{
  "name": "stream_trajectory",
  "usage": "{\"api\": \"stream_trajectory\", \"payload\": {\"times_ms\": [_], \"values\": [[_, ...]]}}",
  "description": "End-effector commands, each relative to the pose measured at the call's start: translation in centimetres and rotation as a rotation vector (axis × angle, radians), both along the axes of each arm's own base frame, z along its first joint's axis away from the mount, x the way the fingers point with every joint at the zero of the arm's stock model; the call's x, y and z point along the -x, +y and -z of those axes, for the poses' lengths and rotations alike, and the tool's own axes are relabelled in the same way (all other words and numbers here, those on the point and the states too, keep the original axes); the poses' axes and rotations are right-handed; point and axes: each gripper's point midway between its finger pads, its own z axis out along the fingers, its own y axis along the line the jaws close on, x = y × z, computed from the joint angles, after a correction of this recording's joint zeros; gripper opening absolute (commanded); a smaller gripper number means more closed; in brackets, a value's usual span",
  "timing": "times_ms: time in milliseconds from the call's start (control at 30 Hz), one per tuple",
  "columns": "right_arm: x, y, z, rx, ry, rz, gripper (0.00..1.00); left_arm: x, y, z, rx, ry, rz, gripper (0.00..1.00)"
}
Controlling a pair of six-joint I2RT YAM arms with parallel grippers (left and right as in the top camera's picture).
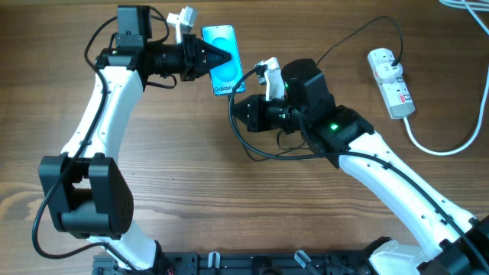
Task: Plug charger to phone and switch on socket
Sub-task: 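Push the USB-C connector up into the phone's bottom port with the right gripper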
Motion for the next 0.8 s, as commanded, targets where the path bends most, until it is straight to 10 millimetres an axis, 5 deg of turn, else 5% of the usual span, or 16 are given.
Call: {"api": "stream_trajectory", "payload": {"times_ms": [0, 33, 100, 167, 267, 533, 767], "values": [[-3.7, -1.1, -3.2, -0.024, -0.144, 0.130, 0.04, 3.1, -2.3, -1.4, 0.096, 0.055, 0.125, 0.04], [-3.7, -1.1, -3.2, -0.022, -0.145, 0.124, 0.09, 3.1, -2.3, -1.4, 0.096, 0.054, 0.125, 0.04], [-3.4, -0.9, -3.2, -0.023, -0.148, 0.102, 0.48, 3.1, -2.3, -1.3, 0.094, 0.054, 0.124, 0.04], [-2.8, -0.7, -3.1, -0.017, -0.155, 0.057, 0.64, 2.9, -2.2, -1.1, 0.078, 0.049, 0.112, 0.04], [-1.8, -1.0, -1.5, 0.025, -0.094, 0.035, 0.73, 2.4, -2.0, -0.5, 0.044, 0.047, 0.085, 0.04], [1.6, -1.2, 0.9, 0.065, 0.064, -0.066, 0.67, 1.9, -1.8, 0.1, 0.007, 0.043, 0.057, 0.04], [1.8, -0.8, 0.6, 0.043, 0.063, -0.085, 0.29, 1.9, -1.9, 0.1, 0.007, 0.043, 0.057, 0.04]]}}
